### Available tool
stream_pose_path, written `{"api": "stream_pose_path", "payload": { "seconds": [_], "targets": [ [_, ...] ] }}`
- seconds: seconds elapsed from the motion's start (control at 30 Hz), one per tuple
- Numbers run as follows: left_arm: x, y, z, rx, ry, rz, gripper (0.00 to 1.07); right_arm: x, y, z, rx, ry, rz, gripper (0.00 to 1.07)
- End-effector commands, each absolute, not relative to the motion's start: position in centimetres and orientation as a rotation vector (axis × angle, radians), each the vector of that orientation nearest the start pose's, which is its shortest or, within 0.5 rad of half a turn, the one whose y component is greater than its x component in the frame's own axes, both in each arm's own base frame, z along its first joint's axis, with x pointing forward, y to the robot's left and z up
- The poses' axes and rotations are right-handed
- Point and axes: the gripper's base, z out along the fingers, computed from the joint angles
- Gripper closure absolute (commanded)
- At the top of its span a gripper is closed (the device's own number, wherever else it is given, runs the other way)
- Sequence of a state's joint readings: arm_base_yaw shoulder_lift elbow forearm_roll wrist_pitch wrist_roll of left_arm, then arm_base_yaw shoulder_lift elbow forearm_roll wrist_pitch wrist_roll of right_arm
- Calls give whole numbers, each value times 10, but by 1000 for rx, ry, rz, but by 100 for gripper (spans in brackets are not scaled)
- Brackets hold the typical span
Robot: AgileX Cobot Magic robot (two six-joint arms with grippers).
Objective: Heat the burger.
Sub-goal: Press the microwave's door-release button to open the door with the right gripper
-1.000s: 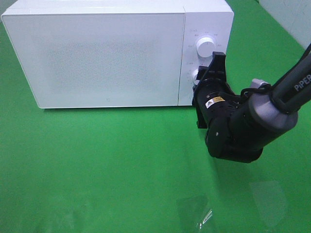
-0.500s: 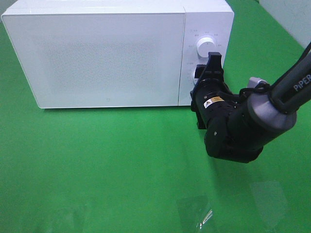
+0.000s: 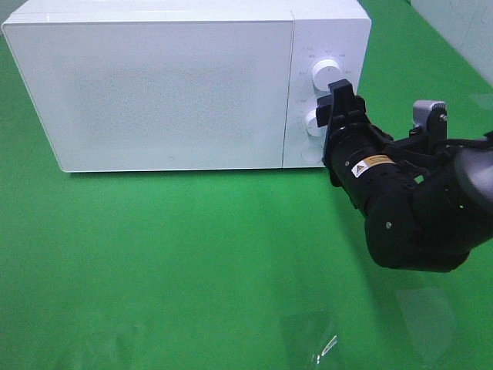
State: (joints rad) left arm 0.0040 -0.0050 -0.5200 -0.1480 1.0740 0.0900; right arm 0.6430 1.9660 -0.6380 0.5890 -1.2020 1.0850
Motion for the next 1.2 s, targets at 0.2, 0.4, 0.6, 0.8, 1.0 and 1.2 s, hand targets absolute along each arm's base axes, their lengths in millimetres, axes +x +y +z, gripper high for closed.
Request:
{"api": "stream_pose_path", "payload": {
  "seconds": [0.2, 0.4, 0.6, 0.8, 1.0, 1.2],
  "targets": [
    [-11, -12, 282, 90, 2000, -120, 7, 269, 151, 149, 523, 1830, 648, 39],
    [-11, -12, 282, 90, 2000, -120, 7, 268, 136, 165, 304, 1964, 475, 39],
    [-11, -12, 282, 90, 2000, -120, 7, 267, 111, 184, 170, 2039, 356, 39],
    [-11, -12, 282, 90, 2000, -120, 7, 259, 87, 196, -1, 2171, 292, 39],
    [-11, -12, 282, 90, 2000, -120, 7, 237, 74, 196, -168, 2396, 236, 39],
    [-11, -12, 282, 90, 2000, -120, 7, 218, 68, 209, -199, 2480, 214, 39]
  ]
}}
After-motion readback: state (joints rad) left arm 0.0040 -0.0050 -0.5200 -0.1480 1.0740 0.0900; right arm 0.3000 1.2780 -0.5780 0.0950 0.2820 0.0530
